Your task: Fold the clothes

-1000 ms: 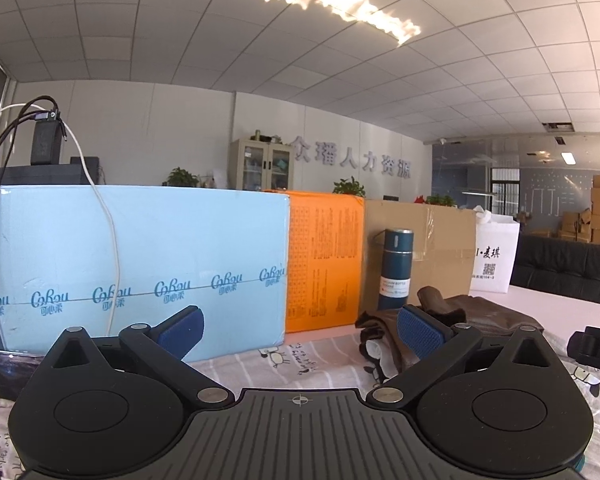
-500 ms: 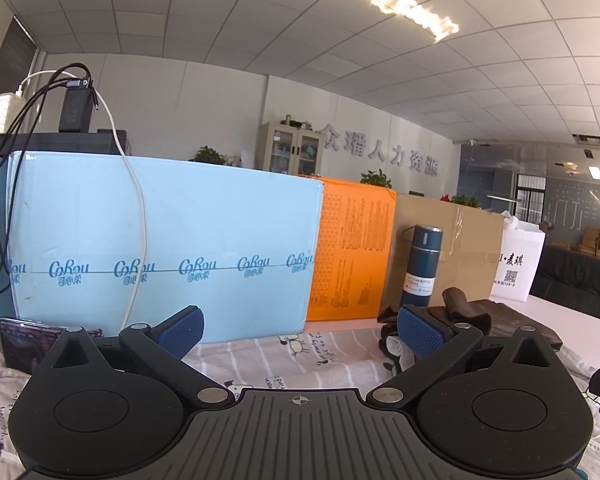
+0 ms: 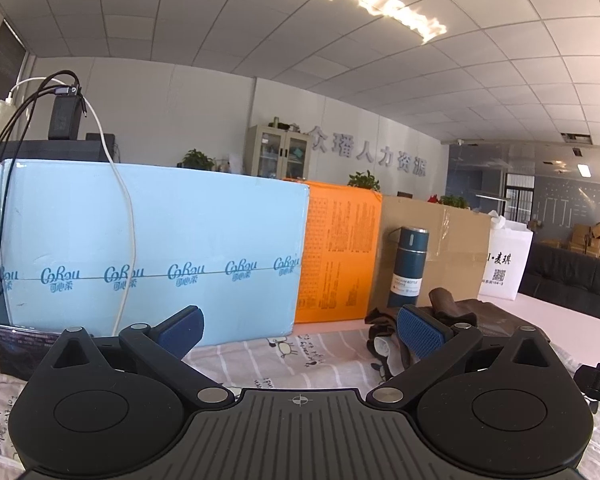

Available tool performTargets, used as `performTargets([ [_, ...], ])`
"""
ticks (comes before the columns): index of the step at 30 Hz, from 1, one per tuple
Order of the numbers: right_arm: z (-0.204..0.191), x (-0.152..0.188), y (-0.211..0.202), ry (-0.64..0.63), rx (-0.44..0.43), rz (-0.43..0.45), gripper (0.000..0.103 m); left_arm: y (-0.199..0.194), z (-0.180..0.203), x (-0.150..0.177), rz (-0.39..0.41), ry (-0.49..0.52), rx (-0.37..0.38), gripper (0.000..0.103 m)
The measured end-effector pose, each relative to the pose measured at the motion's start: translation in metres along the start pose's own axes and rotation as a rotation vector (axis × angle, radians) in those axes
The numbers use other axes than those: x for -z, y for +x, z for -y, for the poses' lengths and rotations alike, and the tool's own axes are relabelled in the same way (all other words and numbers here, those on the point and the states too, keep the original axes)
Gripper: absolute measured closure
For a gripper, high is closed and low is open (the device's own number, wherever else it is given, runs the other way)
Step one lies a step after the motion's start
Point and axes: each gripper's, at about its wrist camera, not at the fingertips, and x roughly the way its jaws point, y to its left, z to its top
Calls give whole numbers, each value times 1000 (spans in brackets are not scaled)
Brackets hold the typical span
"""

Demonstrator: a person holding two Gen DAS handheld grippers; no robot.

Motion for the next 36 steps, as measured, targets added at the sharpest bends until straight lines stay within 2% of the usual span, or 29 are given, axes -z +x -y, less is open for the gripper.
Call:
performTargets([
  [36,-1,1,0,-9,-2,-8,0,1,-3,-2,-8,-17,-1,0],
])
